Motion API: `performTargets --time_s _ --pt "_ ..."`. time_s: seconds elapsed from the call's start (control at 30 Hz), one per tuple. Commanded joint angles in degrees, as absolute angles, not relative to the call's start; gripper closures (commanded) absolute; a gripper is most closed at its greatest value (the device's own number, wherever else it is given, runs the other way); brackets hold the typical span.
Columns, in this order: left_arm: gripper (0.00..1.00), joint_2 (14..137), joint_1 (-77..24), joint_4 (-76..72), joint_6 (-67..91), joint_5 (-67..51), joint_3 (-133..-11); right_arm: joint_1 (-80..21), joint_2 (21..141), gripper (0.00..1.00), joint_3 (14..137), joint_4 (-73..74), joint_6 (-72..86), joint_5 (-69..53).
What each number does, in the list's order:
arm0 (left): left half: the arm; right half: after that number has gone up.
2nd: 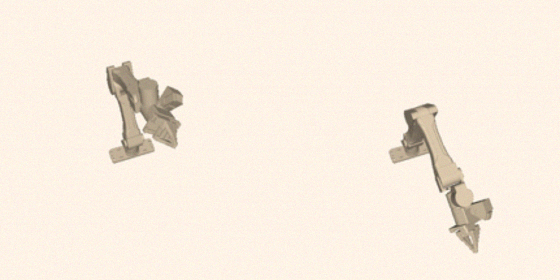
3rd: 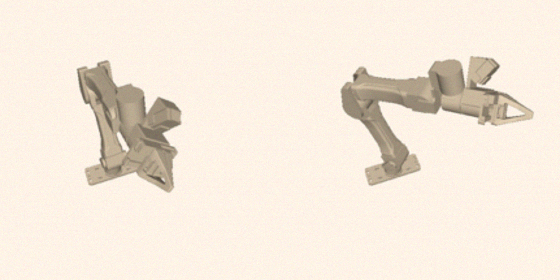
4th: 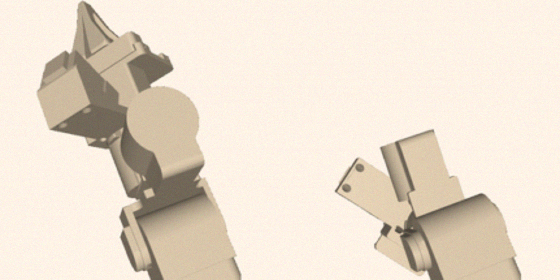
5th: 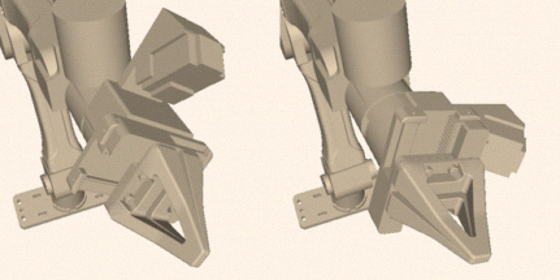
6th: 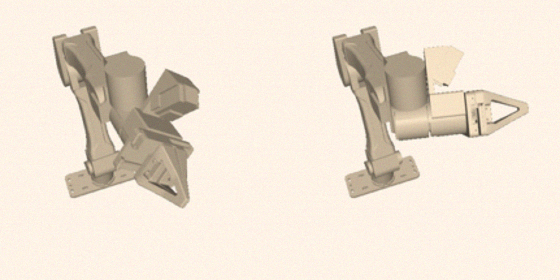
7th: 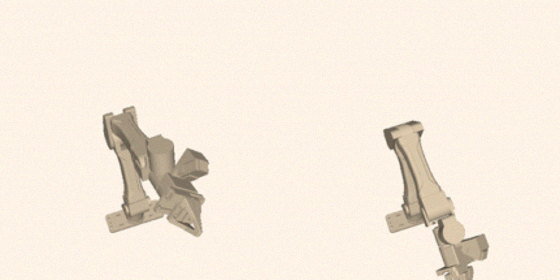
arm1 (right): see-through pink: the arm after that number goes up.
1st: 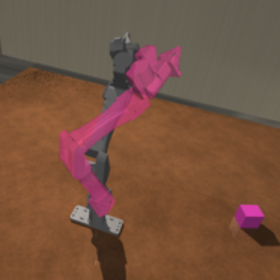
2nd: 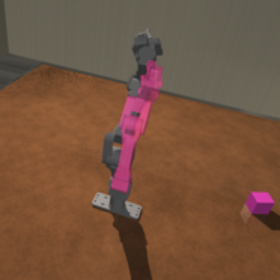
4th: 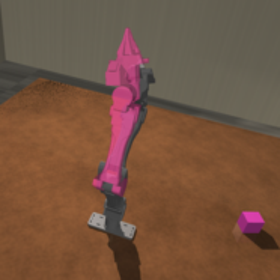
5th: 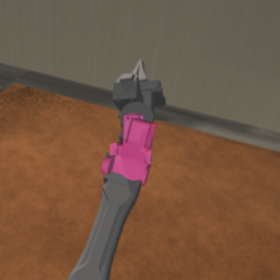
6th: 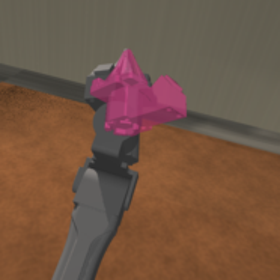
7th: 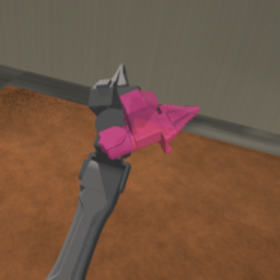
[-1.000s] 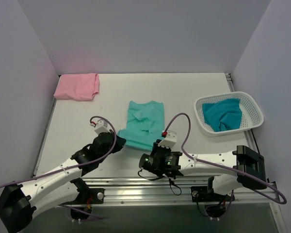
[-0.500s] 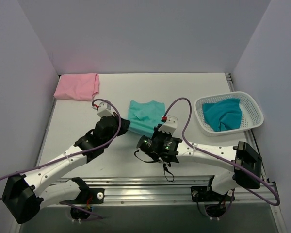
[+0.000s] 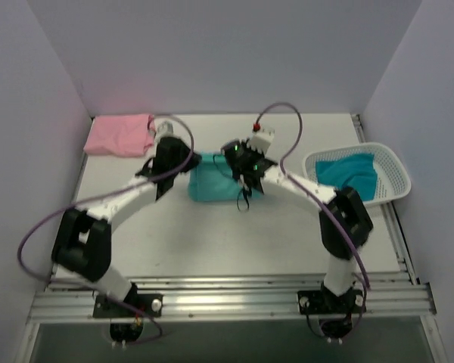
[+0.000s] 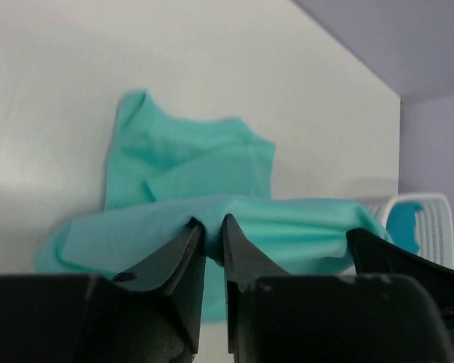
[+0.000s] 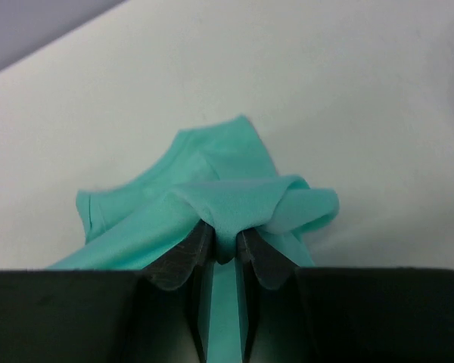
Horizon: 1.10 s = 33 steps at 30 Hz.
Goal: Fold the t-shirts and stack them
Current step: Fold the tshirt
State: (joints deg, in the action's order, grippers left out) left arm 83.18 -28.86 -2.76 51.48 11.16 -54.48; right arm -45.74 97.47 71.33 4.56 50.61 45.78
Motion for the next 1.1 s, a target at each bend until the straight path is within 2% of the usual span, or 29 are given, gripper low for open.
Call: performTargets --time_s 0.0,0.03,0.07,0.1,0.13,0.17,0.2,0.23,0.27,0.3,0.37,0.4,0.47,0.63,0.7,0.83,0.9,0.93,0.97,1.07 --pt "0.76 98.04 -20.67 -7.64 47.73 5.82 -73.99 -35.44 110.70 0.87 85.73 2.79 40.70 40.18" --pt "0.68 102.87 -19.00 -6.86 47.20 3.45 -80.09 -33.42 115.27 0.82 91.87 5.51 40.26 39.30" --pt "0.57 113.62 -15.94 -5.90 46.68 -2.75 -86.86 -29.66 125.06 0.73 99.07 8.84 40.34 37.11" --pt "0.03 119.39 -14.78 -2.06 46.84 -5.60 -93.88 -28.14 129.59 0.57 112.97 13.75 39.82 35.70" --pt "0.06 124.66 -13.46 2.50 48.06 -11.72 -109.27 -26.99 136.16 0.39 119.12 15.19 38.42 31.16" --pt "0.06 134.37 -11.36 6.90 49.38 -15.08 -117.34 -26.03 138.06 0.13 128.58 17.03 36.49 30.33" --pt "0.06 138.04 -10.73 15.47 49.57 -17.73 -124.29 -26.10 138.77 0.04 130.93 20.79 36.47 31.54" --pt "0.06 140.51 -10.20 18.60 49.40 -19.75 -133.33 -26.36 138.26 0.00 130.87 20.74 36.13 32.68" --pt "0.06 140.88 -9.93 20.11 48.00 -20.30 -134.03 -26.63 133.90 0.00 128.52 19.44 36.04 33.91" --pt "0.06 138.97 -9.58 18.56 47.55 -19.43 -132.03 -26.98 130.46 0.00 119.80 14.12 35.77 34.19" --pt "0.06 130.49 -9.14 11.38 48.33 -18.11 -117.22 -27.07 120.48 0.00 110.26 8.20 35.86 33.93" --pt "0.06 127.47 -8.36 3.07 49.12 -18.11 -112.11 -27.16 117.45 0.00 103.43 4.26 35.95 33.93" --pt "0.06 119.93 -7.91 -4.09 49.92 -17.23 -100.79 -27.42 111.05 0.00 99.16 2.73 35.77 34.45" --pt "0.06 104.11 -9.14 -1.06 48.95 -12.49 -88.79 -30.58 100.84 0.00 91.78 5.18 34.98 38.93" --pt "0.06 98.64 -10.36 -2.02 51.67 -7.24 -79.31 -31.81 97.58 0.00 88.35 4.40 34.98 40.95" --pt "0.06 83.97 -19.03 -8.60 62.55 4.28 -61.64 -33.22 87.64 0.00 80.26 3.34 37.26 41.48" --pt "0.06 81.22 -23.97 -10.28 69.06 10.51 -55.23 -33.66 84.22 0.00 75.95 3.95 38.93 41.75" --pt "0.06 79.91 -26.60 -10.89 70.74 17.25 -53.98 -33.84 80.72 0.00 74.55 4.22 39.20 41.92" --pt "0.06 79.81 -31.50 -10.55 73.71 20.45 -53.18 -34.36 79.03 0.00 71.75 4.83 39.98 42.01" --pt "0.06 82.08 -37.60 -10.63 78.91 28.36 -52.56 -34.89 71.56 0.00 66.99 6.32 40.60 42.27"
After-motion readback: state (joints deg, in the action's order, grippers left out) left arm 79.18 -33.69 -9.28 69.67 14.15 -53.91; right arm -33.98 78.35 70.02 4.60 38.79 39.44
